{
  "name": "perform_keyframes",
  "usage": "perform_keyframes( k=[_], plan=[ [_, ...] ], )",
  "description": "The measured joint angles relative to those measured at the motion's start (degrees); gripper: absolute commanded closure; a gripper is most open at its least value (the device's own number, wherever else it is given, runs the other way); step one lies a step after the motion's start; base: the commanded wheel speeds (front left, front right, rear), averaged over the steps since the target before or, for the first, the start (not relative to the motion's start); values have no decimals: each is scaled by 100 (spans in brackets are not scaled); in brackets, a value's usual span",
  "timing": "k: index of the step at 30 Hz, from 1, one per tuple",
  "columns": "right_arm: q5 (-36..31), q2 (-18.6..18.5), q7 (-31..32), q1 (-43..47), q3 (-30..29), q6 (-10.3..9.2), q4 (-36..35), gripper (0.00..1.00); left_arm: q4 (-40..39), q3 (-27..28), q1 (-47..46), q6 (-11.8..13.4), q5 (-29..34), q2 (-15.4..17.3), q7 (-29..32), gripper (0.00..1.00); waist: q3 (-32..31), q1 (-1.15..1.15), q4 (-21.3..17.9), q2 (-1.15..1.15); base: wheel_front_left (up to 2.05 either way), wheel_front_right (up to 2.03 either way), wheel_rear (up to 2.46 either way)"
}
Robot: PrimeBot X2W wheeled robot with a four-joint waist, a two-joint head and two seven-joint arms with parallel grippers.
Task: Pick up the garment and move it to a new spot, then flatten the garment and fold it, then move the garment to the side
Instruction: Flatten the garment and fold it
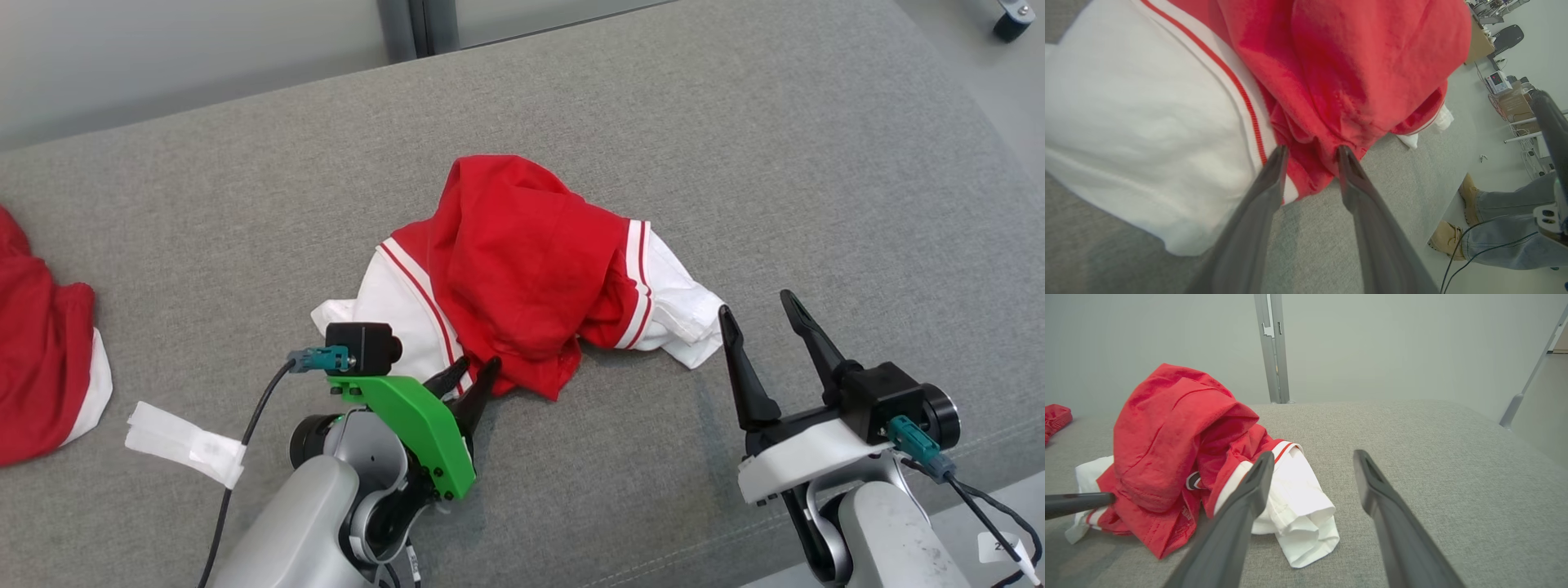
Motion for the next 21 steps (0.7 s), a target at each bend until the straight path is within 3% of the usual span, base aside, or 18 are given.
perform_keyframes(
  k=[1, 5, 7, 13, 21],
  plan=[
    [1, 0, 0, -14, 2, 0, -1, 0, 29, 3, -5, 0, -10, -15, -7, 51, 6, 0, -13, 0, 0, 0, 0],
    [11, -1, 0, -26, 4, 0, -2, 0, 111, 44, -82, -3, -18, -83, -149, 76, 29, 0, -58, 0, 0, 0, 0],
    [11, -1, 0, -26, -2, 0, -1, 0, 167, 57, -153, -49, -31, -120, -202, 100, 28, 0, -77, 0, 0, 0, 0],
    [10, 0, 0, 34, -97, 0, -2, 0, -14, 84, -146, -201, -187, -10, -97, 100, -12, 0, -5, 0, 0, 0, 0],
    [-69, 1, 0, 146, -158, 0, 44, 0, -1184, 434, 219, -325, -711, 817, 347, 100, -137, 0, 334, 0, 0, 0, 0]
  ],
)
